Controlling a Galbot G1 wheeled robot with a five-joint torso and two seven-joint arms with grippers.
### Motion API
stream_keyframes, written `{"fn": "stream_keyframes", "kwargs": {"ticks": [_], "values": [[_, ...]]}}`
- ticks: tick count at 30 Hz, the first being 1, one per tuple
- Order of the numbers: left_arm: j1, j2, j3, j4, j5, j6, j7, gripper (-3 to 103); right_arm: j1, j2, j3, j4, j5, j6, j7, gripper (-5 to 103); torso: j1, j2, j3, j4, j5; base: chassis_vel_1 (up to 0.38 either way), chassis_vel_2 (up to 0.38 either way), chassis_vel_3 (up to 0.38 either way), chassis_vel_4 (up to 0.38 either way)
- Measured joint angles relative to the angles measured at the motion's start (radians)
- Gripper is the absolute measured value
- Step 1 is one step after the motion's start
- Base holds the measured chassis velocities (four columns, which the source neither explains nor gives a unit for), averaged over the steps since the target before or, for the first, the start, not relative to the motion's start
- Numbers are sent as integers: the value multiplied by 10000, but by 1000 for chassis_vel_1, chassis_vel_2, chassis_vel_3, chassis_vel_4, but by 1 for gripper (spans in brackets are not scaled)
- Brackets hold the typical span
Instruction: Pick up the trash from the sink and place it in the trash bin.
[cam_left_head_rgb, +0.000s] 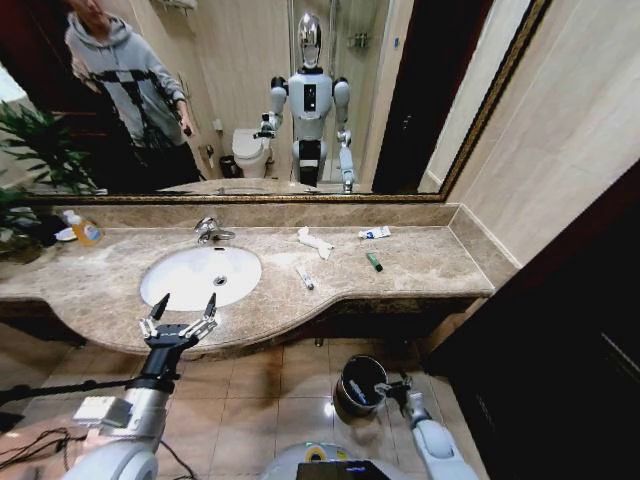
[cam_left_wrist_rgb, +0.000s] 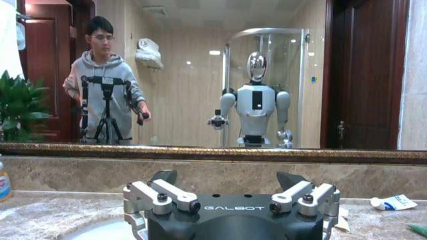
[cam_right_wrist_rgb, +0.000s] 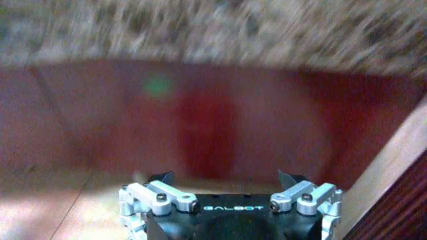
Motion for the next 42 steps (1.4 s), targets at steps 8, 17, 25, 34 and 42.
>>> {"fn": "stream_keyframes", "kwargs": {"ticks": [8, 17, 25, 34, 42], "values": [[0, 0, 0, 0, 0, 0, 0, 100, -726, 16, 429, 1730, 503, 243, 703, 100, 0, 0, 0, 0, 2, 0, 0, 0, 0], [0, 0, 0, 0, 0, 0, 0, 100, -1473, 146, 851, 3612, 799, 353, 1105, 100, 0, 0, 0, 1, 2, 0, 0, 0, 0], [0, 0, 0, 0, 0, 0, 0, 100, -1903, 359, 1363, 5728, 983, -133, 1574, 100, 0, 0, 0, 0, 1, 0, 0, 0, 0], [0, 0, 0, 0, 0, 0, 0, 100, -1775, 14, 1253, 7156, 1370, -248, 1549, 100, -1, 1, 0, -1, 0, 0, 0, 0, 0], [0, 0, 0, 0, 0, 0, 0, 100, -91, -904, 459, 6351, 1398, -443, 1195, 100, 0, 0, 2, 1, 4, 0, 0, 0, 0]]}}
